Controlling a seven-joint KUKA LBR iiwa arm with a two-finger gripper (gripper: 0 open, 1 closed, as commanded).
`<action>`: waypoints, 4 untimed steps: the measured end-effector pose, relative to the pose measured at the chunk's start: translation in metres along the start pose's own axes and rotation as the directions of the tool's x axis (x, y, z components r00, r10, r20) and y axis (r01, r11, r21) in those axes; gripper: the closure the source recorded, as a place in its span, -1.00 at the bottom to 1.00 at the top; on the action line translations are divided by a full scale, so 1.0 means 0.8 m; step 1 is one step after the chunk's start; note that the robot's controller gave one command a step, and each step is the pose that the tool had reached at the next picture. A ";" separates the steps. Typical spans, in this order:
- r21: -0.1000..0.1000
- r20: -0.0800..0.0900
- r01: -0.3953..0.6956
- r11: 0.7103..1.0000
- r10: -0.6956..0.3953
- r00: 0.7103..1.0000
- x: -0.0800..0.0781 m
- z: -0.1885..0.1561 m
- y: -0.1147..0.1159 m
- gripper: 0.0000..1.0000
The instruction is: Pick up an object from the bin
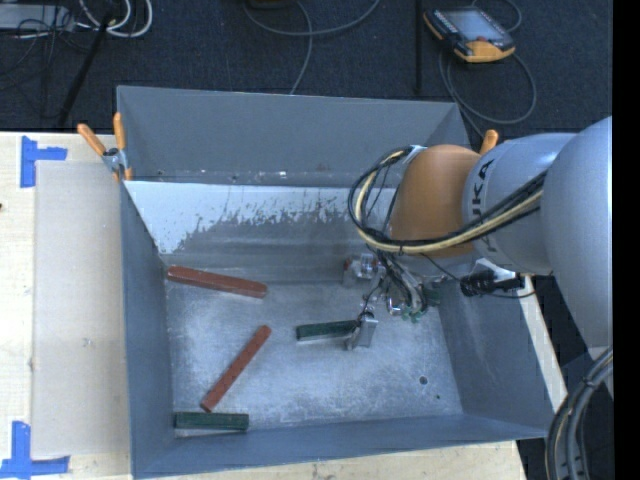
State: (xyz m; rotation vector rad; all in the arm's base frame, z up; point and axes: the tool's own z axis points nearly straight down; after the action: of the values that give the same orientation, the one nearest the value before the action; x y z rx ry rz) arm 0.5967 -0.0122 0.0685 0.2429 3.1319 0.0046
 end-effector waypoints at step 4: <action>0.000 -0.006 0.350 0.937 -0.350 0.937 -0.005 0.004 0.067 -1.00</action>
Offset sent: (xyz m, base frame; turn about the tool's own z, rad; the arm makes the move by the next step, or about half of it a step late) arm 0.0000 0.0000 0.0000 0.0000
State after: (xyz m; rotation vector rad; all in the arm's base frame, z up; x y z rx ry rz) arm 0.6089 0.0404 0.0655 -0.3180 3.1307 0.0031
